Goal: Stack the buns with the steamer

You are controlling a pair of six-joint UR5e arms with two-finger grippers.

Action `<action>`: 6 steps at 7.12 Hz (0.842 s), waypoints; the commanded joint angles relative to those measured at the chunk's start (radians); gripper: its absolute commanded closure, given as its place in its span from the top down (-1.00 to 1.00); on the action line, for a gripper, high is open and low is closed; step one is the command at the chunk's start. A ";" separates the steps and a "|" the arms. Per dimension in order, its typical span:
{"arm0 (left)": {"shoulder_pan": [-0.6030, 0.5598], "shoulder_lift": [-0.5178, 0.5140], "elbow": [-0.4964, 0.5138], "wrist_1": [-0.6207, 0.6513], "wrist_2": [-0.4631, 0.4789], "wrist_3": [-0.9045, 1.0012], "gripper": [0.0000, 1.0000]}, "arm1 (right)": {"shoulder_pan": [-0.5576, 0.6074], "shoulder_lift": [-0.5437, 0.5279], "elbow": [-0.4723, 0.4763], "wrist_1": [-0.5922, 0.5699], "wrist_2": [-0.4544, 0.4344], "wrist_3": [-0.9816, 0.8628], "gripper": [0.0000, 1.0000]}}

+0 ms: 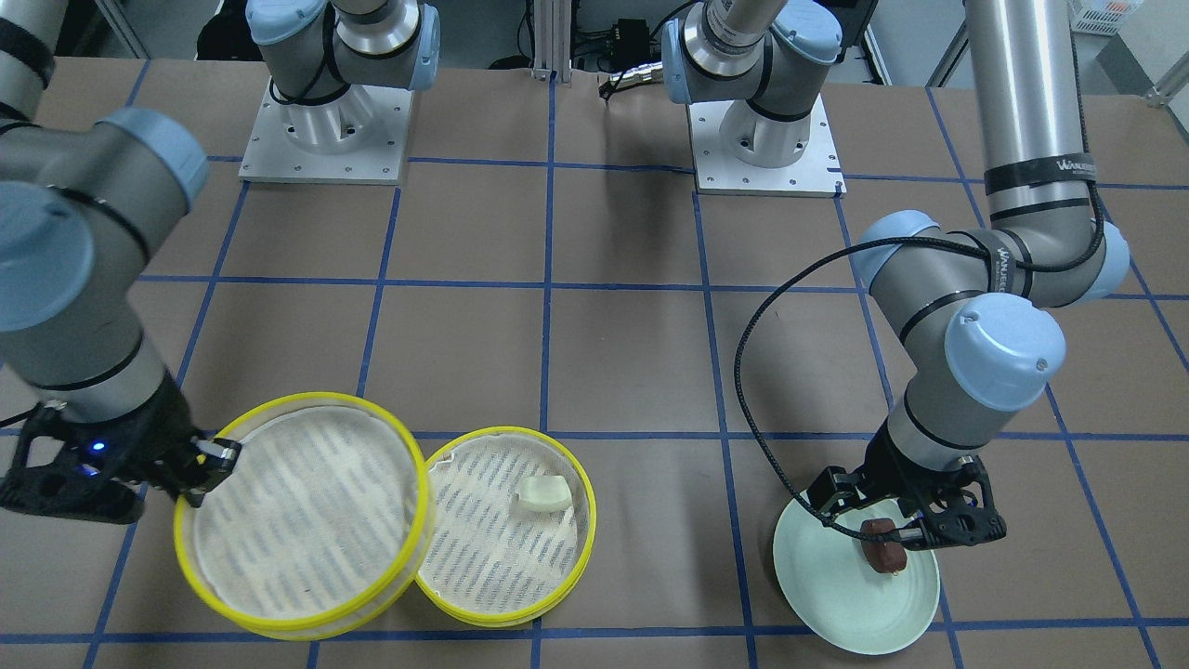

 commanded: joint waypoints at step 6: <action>0.066 -0.128 -0.005 0.018 -0.006 0.031 -0.36 | 0.185 0.051 0.042 -0.033 0.005 0.217 -1.00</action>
